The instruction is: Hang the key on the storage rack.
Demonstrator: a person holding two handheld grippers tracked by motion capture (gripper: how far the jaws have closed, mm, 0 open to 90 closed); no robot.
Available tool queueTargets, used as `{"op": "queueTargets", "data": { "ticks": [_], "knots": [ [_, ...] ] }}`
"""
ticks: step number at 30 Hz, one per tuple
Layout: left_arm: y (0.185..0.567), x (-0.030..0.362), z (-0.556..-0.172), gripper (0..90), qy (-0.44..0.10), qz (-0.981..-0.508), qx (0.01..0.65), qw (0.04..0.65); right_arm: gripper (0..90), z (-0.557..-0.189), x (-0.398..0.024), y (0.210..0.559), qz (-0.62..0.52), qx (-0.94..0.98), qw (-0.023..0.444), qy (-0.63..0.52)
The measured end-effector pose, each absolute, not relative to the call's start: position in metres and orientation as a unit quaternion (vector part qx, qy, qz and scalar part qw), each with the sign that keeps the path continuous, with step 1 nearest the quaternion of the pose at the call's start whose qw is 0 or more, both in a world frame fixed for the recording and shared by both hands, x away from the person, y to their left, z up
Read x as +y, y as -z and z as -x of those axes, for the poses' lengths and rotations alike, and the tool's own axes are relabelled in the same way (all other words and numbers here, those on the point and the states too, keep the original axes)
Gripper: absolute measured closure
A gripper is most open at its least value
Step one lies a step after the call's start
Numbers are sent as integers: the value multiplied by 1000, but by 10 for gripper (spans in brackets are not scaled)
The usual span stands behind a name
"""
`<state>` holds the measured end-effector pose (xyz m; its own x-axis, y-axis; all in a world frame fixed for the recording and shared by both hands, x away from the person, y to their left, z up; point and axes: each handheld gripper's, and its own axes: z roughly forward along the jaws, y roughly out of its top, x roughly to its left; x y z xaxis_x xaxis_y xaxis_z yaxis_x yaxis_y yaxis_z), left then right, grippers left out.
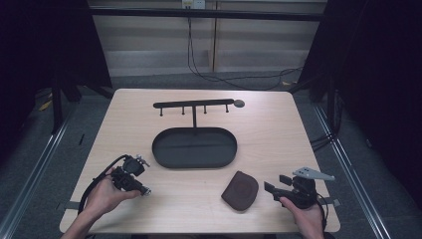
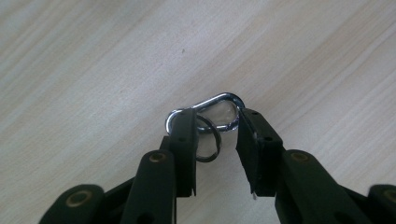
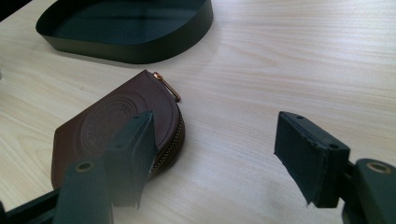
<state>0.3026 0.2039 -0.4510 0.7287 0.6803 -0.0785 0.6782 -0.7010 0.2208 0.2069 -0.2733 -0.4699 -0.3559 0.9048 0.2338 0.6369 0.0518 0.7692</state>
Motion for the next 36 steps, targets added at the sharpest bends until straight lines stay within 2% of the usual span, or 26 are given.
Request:
{"op": "queueTargets", "data": {
  "ticks": [10,14,17,22,26,36],
  "knots": [
    [456,205,-307,715,-2,-925,368,97,296,-207,-273,470,-544,708,156,-422],
    [456,205,-308,749,-1,-926,365,93,296,-207,-273,470,-544,708,156,-422],
    [457,205,-309,822,4,-928,362,88,296,-207,-273,470,-544,708,155,-422],
    [454,204,-310,840,3,-929,360,84,296,-207,-273,470,-544,708,155,-422],
    [446,206,-313,892,3,-931,356,86,296,-207,-273,470,-545,708,154,-422],
    [443,206,-315,892,16,-934,347,86,296,-208,-273,470,-545,709,153,-421]
  ]
}}
